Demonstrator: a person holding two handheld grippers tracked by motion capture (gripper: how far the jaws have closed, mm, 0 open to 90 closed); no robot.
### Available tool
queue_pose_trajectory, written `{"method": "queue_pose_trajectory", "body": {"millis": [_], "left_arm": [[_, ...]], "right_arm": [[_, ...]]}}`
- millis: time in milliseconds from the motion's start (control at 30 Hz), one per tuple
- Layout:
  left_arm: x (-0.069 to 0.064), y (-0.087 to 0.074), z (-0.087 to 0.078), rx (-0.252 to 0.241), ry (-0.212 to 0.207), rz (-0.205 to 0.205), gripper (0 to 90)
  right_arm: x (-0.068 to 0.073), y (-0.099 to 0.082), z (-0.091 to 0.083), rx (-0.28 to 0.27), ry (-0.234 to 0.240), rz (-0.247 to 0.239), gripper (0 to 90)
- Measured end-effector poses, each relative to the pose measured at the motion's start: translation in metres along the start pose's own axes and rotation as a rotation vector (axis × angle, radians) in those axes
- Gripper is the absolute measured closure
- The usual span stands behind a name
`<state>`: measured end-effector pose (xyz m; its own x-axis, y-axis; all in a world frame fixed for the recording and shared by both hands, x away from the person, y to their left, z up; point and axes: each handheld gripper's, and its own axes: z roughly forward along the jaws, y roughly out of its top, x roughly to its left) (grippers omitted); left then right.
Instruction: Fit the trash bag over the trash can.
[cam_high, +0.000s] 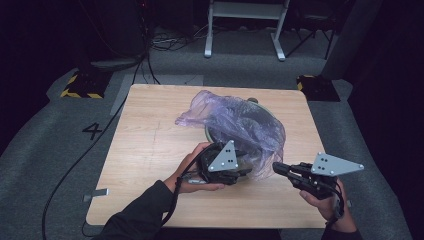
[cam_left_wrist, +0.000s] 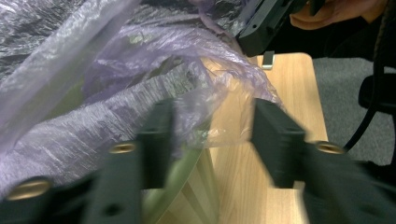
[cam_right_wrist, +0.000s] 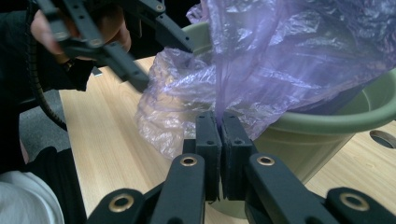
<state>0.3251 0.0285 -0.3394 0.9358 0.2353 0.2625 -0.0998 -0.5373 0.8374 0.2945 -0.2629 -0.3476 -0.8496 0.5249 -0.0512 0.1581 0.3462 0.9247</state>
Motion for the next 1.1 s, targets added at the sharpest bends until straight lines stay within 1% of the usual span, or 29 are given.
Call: {"method": "queue_pose_trajectory", "body": {"millis": [67,100,133,167,200,267,300,333,367,433,467,500,533,567,600,667,733,767,800,867,933,1000,1067,1100], "left_arm": [[0.0,0.0,-0.001,0.0,0.027,0.008,67.6],[0.001,-0.001,-0.003,-0.007,0.03,0.002,73.1],[0.002,-0.002,-0.004,-0.01,0.026,-0.003,75.8],[0.002,-0.002,-0.005,-0.015,0.039,0.009,76.4],[0.001,-0.003,-0.006,-0.02,0.049,0.009,76.7],[0.0,-0.004,-0.009,-0.041,0.053,0.015,79.9],[-0.001,-0.005,-0.01,-0.049,0.056,0.016,80.0],[-0.001,-0.005,-0.012,-0.06,0.049,0.009,79.0],[-0.001,-0.006,-0.013,-0.062,0.046,0.014,78.6],[-0.002,-0.007,-0.015,-0.076,0.06,0.017,76.6],[-0.002,-0.007,-0.017,-0.089,0.055,0.012,75.2],[-0.002,-0.007,-0.018,-0.094,0.042,0.013,76.9],[-0.003,-0.008,-0.019,-0.095,0.043,0.02,80.3],[-0.004,-0.008,-0.02,-0.106,0.045,0.03,85.6],[-0.005,-0.009,-0.021,-0.115,0.051,0.036,87.5],[-0.007,-0.009,-0.022,-0.114,0.041,0.039,89.8],[-0.008,-0.01,-0.022,-0.103,0.043,0.044,89.9],[-0.008,-0.011,-0.022,-0.104,0.038,0.043,89.9],[-0.009,-0.013,-0.023,-0.107,0.037,0.043,89.9],[-0.012,-0.016,-0.024,-0.106,0.028,0.039,90.0],[-0.016,-0.019,-0.024,-0.097,0.027,0.039,90.0],[-0.018,-0.024,-0.023,-0.095,0.02,0.033,90.0],[-0.019,-0.029,-0.022,-0.092,0.024,0.015,90.0],[-0.019,-0.032,-0.022,-0.093,0.02,0.003,90.0]], "right_arm": [[0.0,-0.002,-0.001,-0.002,0.002,0.001,87.7],[0.0,-0.004,-0.002,-0.003,0.001,0.002,87.7],[0.0,-0.005,-0.002,-0.004,-0.005,0.007,87.7],[0.0,-0.005,-0.003,-0.006,-0.006,0.006,87.7],[0.0,-0.006,-0.003,-0.008,-0.006,0.01,87.7],[-0.001,-0.007,-0.003,-0.002,-0.02,0.007,87.6],[-0.001,-0.007,-0.002,-0.003,-0.022,0.006,87.3],[-0.002,-0.008,-0.002,-0.001,-0.025,0.009,87.3],[-0.002,-0.008,-0.002,-0.002,-0.026,0.012,87.3],[-0.002,-0.008,-0.001,-0.003,-0.026,0.008,87.2],[-0.001,-0.007,0.0,-0.003,-0.027,0.007,87.3],[-0.001,-0.007,0.0,-0.003,-0.026,0.007,87.3],[-0.001,-0.008,0.0,0.0,-0.027,0.008,87.3],[-0.001,-0.008,0.001,0.0,-0.029,0.007,87.3],[-0.001,-0.008,0.001,-0.001,-0.029,0.005,87.2],[-0.001,-0.009,0.002,0.002,-0.033,0.009,87.0],[-0.002,-0.01,0.002,0.001,-0.037,0.01,86.4],[-0.002,-0.01,0.002,0.001,-0.04,0.011,85.1],[-0.003,-0.011,0.002,0.002,-0.047,0.011,81.1],[-0.003,-0.012,0.002,0.008,-0.066,0.017,66.0],[-0.005,-0.014,0.002,0.023,-0.085,-0.004,52.3],[-0.004,-0.014,-0.001,0.022,-0.136,-0.014,40.1],[-0.001,-0.013,-0.005,0.017,-0.187,-0.039,29.5],[0.0,-0.012,-0.007,0.011,-0.211,-0.045,26.5]]}}
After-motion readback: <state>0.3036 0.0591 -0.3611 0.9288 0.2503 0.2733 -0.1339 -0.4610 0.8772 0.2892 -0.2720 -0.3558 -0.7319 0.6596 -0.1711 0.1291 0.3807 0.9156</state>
